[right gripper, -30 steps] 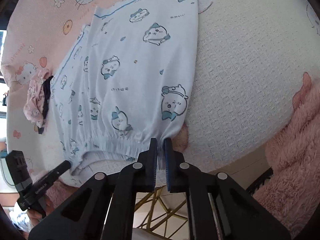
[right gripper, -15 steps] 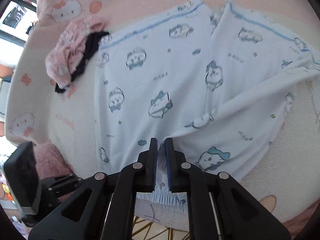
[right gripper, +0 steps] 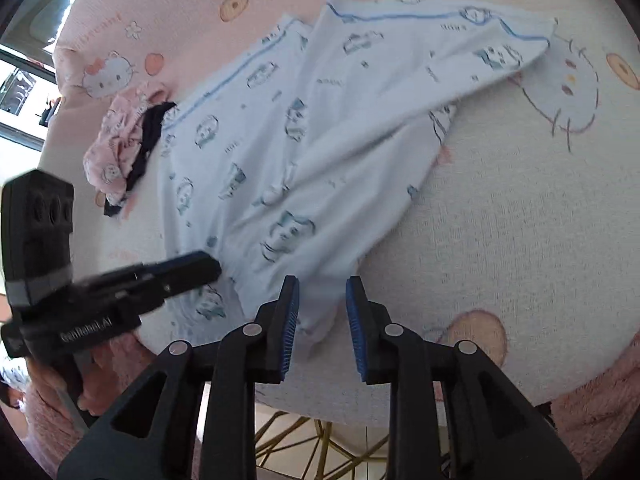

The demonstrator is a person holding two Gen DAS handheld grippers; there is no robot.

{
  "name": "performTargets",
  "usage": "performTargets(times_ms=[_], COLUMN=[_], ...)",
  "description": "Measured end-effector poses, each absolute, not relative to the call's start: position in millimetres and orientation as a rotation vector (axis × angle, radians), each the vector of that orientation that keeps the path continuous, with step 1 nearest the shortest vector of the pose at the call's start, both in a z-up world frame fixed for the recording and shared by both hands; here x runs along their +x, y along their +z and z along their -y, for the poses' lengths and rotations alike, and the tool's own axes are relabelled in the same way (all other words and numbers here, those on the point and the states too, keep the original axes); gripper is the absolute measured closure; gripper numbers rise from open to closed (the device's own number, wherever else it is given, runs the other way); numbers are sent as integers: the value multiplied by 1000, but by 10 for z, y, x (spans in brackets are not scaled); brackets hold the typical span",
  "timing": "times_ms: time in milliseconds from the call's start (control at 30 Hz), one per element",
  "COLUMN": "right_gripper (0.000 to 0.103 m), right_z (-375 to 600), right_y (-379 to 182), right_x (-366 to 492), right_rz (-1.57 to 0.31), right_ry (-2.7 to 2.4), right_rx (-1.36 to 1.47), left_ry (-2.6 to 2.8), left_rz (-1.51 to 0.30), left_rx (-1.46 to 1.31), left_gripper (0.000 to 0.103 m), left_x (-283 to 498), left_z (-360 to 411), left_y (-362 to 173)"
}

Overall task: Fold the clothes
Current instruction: 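Lift the cuff with the left gripper and fold it over the other leg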

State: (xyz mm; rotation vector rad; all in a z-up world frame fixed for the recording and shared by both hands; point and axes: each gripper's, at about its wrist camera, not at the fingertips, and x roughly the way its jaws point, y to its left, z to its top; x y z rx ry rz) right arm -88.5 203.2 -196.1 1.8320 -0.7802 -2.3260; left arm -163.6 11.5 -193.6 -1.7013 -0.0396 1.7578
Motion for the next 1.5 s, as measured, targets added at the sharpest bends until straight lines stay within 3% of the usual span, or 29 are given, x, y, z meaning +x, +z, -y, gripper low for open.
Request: performTargets(times_ms=[167,467,633,733,1000,1267,1500], right_gripper=[78,78,78,78,78,78,78], right_z=[-2152,-2178,-2188,-2174,-2138,-1562,-904], right_y=[-2135,-2035,-2003,-1946,-1794,-1583,-1478], right_x=[-844,-833,-816,-846,-925,-1141,-1010], right_rz=[785,817,825,808,763,531,203], right_ry=[-2281,-2317,-2325,-2342,-2386,-2351,-2246], right_rx=[1881,1809,1790,1774,1731,1646,1559], left_ry=[1734,1775,1728,1731,1931,2051,2034], left_rz=[30,-48,19,15,103,196,311], left_rx=[-1740,-1688,-1745,-1686,-1522,-1566,-1596], left_gripper=[69,70,69,94,94,94,94], left_x=[-1638,-1590,-1651,-1600,-1622,-1522,-1531], left_z=[-220,-320,-291,-333,0,700,884], left_y=[-2058,-2045,-2132,-2061,-1406,-1350,-1492])
